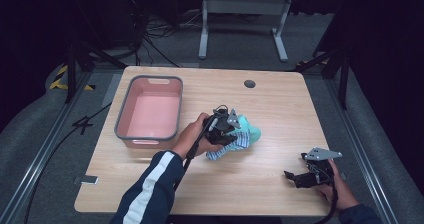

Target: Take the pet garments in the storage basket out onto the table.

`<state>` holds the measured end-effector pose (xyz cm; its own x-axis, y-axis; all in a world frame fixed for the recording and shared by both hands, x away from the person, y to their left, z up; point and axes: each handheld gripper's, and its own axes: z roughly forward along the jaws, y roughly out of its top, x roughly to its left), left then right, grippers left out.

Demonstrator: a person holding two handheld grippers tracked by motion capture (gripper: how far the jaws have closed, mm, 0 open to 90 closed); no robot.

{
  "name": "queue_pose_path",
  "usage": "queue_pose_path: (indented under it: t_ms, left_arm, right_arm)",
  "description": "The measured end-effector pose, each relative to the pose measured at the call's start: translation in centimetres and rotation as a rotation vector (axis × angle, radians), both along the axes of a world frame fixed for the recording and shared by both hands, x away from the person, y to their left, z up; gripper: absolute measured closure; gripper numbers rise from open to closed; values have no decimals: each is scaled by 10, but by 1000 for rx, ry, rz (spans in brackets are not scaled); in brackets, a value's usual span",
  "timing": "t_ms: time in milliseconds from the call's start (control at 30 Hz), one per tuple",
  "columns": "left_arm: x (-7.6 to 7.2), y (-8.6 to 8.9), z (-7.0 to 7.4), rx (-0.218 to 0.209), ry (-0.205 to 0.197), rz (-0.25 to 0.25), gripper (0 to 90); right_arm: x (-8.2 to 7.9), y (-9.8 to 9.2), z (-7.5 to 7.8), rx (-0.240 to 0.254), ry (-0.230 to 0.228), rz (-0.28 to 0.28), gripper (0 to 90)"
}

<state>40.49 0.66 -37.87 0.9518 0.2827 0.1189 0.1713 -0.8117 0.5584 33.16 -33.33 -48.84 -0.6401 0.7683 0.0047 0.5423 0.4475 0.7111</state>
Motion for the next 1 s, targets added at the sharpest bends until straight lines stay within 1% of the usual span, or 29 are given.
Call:
queue_pose_path:
  t_ms: [33,67,167,233,433,500,533,567,667,700,767,833,933,967,1000]
  left_arm:
    - [1,-1,-2,9,3,-9,732]
    - [0,-2,-5,9,8,-6,732]
    - [0,-6,-13,25,17,-11,730]
    - [1,-8,-19,32,20,-21,728]
    - [2,-12,-36,40,50,-10,727]
    - [2,-13,-41,57,45,-7,726]
    - [2,-14,-42,65,46,-15,726]
    - [1,-15,-45,65,46,-12,726]
    - [0,-16,-49,83,30,-6,724]
    - [0,-17,-50,90,32,-4,723]
    - [0,-18,-53,106,23,-8,722]
    - [0,-18,-57,109,30,-11,719]
    - [0,-19,-63,108,54,-9,709]
    - [1,-18,-64,105,60,-12,703]
    - [1,-18,-65,98,71,-5,696]
  right_arm:
    - [0,0,0,-1,2,1,7]
    - [0,0,0,0,0,0,7]
    - [0,0,0,-1,2,2,7]
    - [0,0,0,-1,2,1,7]
    - [0,0,0,-1,2,2,7]
    - [0,0,0,-1,2,2,7]
    - [0,0,0,0,0,0,7]
    - [0,0,0,-1,2,1,7]
    - [0,0,0,0,1,0,7]
    - [0,0,0,-1,2,2,7]
    - [0,0,0,0,0,0,7]
    - [0,0,0,-1,2,2,7]
    - [0,0,0,-1,2,2,7]
    - [0,0,0,-1,1,1,7]
    - [0,0,0,0,0,1,7]
